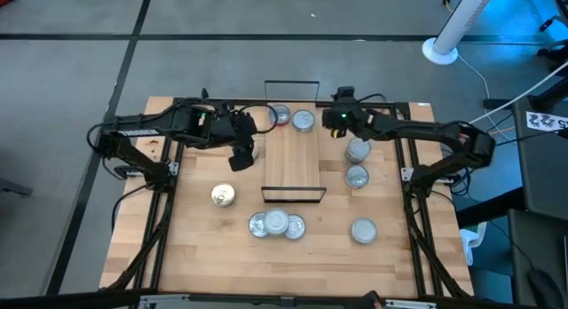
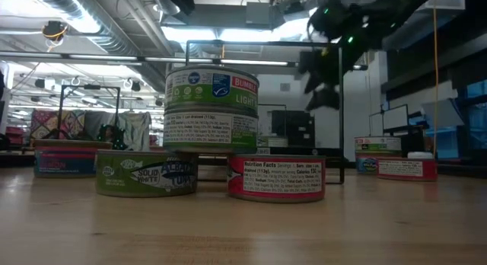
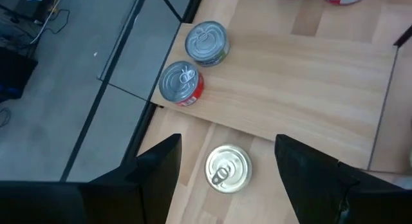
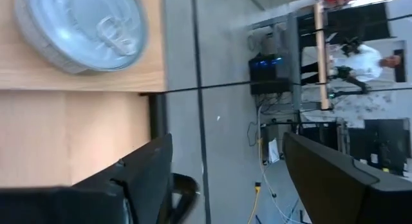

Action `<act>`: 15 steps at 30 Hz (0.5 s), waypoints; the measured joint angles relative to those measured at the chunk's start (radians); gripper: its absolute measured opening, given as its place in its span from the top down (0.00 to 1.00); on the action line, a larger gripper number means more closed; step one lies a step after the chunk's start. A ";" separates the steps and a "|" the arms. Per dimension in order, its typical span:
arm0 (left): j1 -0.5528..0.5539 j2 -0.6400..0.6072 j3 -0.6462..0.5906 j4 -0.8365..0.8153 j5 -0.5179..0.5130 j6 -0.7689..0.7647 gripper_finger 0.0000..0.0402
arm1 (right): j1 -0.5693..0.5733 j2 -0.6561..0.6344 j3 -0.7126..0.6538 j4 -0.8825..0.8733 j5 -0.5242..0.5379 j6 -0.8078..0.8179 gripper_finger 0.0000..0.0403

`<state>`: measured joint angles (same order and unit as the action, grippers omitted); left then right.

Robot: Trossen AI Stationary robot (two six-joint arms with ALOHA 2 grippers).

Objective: Stack canned seafood by type on shelf
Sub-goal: Put the green tuna can on the shelf

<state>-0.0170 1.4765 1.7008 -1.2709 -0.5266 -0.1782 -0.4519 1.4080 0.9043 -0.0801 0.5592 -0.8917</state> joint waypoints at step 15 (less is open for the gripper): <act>-0.112 0.001 0.000 -0.067 0.101 -0.179 0.39 | 0.001 -0.441 0.000 -0.266 -0.136 0.347 0.27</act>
<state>-0.1288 1.4773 1.7008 -1.3380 -0.4259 -0.3575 -0.4511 0.9671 0.9043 -0.3466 0.4236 -0.5452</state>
